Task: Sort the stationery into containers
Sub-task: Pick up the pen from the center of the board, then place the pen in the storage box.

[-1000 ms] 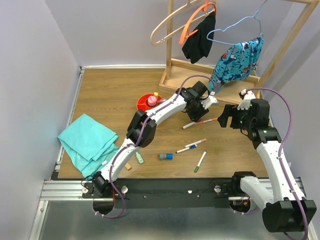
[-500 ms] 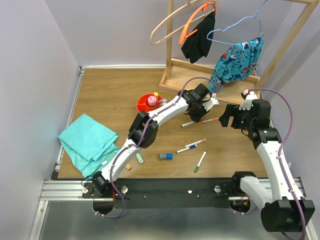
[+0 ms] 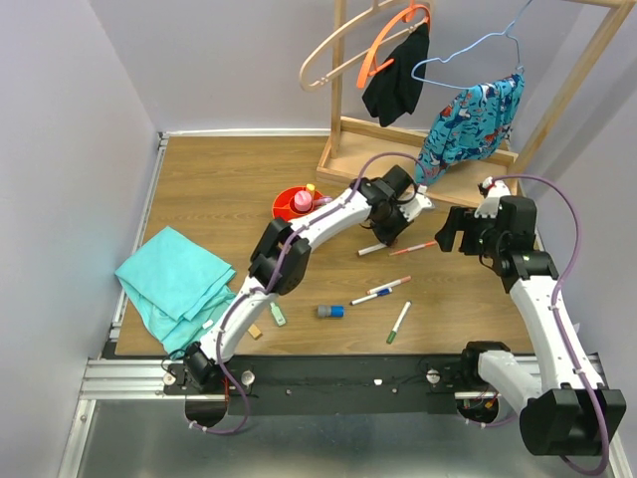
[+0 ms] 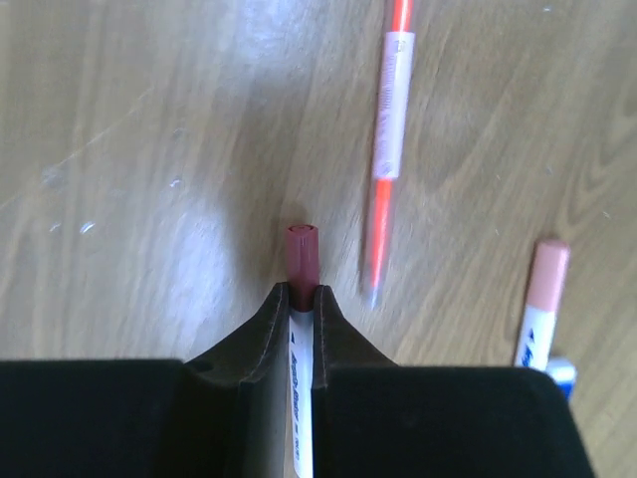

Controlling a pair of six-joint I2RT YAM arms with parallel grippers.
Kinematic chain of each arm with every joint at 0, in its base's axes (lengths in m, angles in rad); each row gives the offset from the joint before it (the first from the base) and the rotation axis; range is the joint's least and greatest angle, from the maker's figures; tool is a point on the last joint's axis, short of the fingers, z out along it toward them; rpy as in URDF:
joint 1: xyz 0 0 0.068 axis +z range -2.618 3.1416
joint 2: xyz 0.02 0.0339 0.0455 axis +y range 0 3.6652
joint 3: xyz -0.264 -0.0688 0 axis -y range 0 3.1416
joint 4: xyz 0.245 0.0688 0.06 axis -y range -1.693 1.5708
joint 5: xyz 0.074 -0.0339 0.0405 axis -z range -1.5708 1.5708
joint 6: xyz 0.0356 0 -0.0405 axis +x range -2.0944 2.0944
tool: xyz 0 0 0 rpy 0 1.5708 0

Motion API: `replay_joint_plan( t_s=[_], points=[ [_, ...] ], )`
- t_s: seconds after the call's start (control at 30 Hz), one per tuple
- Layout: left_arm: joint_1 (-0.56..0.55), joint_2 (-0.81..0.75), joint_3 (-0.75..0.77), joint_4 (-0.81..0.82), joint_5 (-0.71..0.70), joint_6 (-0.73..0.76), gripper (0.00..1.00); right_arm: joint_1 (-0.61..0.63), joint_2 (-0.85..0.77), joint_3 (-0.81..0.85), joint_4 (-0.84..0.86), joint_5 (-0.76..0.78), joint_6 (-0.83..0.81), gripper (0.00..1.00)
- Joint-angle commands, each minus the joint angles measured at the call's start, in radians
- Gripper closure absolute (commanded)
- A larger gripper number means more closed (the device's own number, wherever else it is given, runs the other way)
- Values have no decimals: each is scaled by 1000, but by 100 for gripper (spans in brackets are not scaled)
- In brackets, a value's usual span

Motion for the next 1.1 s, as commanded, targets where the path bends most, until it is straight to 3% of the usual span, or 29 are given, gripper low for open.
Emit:
replay_joint_plan(
  t_s=[0.0,0.27,0.43,0.5,0.77,1.07],
  points=[
    [82,-247,-91,141,178,-14,94,-9,31,33,17,-21,-14,9],
    [228,-557,-427,484,480,-88,94,-9,76,40,24,-18,-69,11],
    [330,-775,-702,858,558,-201,95,-9,97,55,39,-9,-69,11],
    [361,-836,-789,929,566,-211,95,-9,109,63,39,-10,-69,11],
    [554,-889,-972,1107,566,-261,96,-9,178,112,31,-21,-109,13],
    [642,-815,-1021,1185,555,-301,96,-9,206,121,45,-21,-112,13]
  ],
)
